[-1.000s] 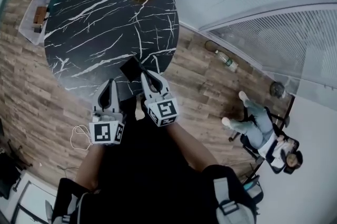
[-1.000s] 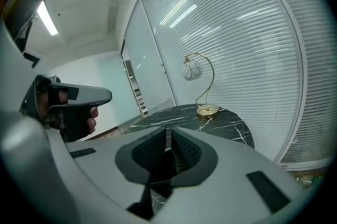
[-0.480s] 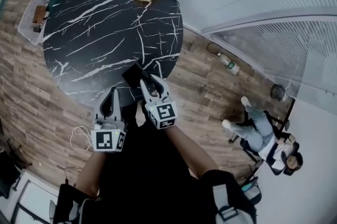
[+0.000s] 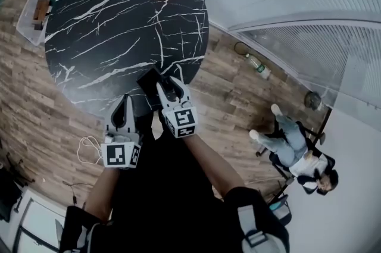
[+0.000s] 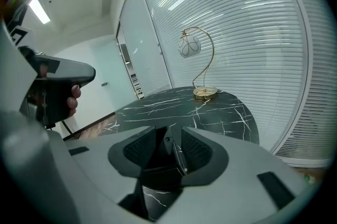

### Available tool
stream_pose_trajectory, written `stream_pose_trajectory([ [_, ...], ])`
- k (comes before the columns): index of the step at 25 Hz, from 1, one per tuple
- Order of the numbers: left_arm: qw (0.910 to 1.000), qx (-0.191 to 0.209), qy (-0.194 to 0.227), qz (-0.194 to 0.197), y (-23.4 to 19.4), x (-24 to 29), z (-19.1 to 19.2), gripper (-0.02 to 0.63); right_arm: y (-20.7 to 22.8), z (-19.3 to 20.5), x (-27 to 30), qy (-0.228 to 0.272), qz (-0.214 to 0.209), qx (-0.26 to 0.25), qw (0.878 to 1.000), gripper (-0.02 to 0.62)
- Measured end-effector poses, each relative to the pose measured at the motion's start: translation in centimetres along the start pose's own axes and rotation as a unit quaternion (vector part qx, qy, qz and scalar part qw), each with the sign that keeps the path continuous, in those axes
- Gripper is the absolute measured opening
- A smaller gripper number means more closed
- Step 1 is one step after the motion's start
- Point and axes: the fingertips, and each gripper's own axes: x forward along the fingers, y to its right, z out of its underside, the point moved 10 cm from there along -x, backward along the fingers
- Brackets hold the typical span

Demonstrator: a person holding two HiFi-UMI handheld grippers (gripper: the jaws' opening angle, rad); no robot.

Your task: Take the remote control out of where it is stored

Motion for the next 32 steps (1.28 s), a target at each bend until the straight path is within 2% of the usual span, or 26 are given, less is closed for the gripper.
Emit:
stream_pose_trajectory([
  [16,0.9999,-0.009,-0.01,-0.006,-0.9,0.9,0.5,-0.003,0.1,0.7,2.1,-0.028,-0.013,-0.003,1.0,0.133],
  [32,0.9997,-0.02,-0.012,-0.012,-1.7,1.0,1.0,-0.003,-0.2,1.0,2.8,-0.042,-0.001,-0.032,0.999,0.13],
])
